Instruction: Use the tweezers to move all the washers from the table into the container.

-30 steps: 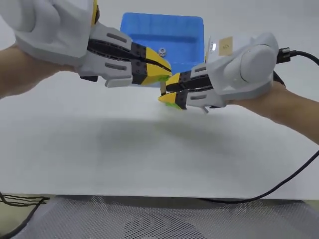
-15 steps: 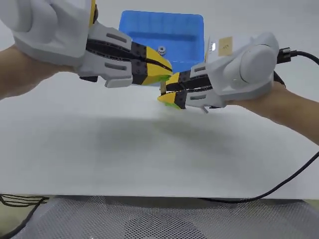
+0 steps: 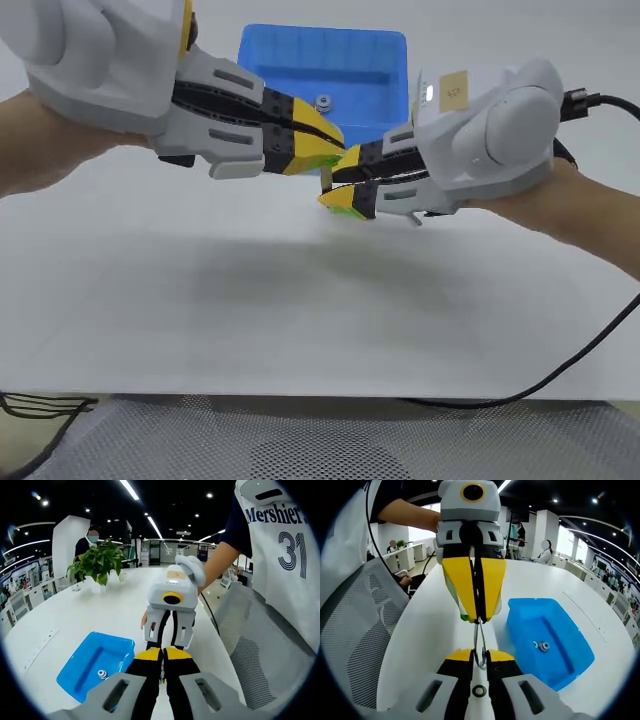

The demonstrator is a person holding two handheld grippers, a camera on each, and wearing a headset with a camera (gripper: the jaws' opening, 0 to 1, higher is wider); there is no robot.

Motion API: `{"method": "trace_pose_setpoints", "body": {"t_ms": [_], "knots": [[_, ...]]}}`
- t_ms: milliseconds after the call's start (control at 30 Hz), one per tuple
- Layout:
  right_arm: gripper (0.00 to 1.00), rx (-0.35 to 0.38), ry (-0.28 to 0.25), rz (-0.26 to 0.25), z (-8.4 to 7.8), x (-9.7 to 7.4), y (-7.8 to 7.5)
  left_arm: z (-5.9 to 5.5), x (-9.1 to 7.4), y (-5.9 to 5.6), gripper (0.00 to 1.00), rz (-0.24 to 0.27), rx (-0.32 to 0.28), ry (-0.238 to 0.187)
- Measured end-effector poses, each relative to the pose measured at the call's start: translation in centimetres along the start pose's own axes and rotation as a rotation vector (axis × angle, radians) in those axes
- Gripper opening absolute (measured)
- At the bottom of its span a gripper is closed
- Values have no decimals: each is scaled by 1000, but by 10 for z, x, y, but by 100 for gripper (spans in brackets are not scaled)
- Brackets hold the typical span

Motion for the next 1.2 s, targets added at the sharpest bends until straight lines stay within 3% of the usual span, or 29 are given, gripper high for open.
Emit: {"method": "trace_pose_setpoints", "body": {"t_ms": [467, 800, 1200], "knots": [[10, 10, 4, -11, 2, -1, 1, 1, -3, 2, 5, -1, -6, 13], [10, -2, -21, -10, 18, -9, 4, 16, -14, 0, 5, -6, 11, 18], [10, -48, -38, -29, 42, -21, 0, 42, -27, -3, 5, 3, 52, 12]]}}
Point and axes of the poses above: the centre of the closed fingertips' face, and the gripper's own axes: x roughly forward along the fingers, y roughly to its left, z roughly out of its top, the point moved 3 cm from there along -x, roughly backward along the fingers, and after that the axes turned 2 degrees about -y, right-handed, at the moved point
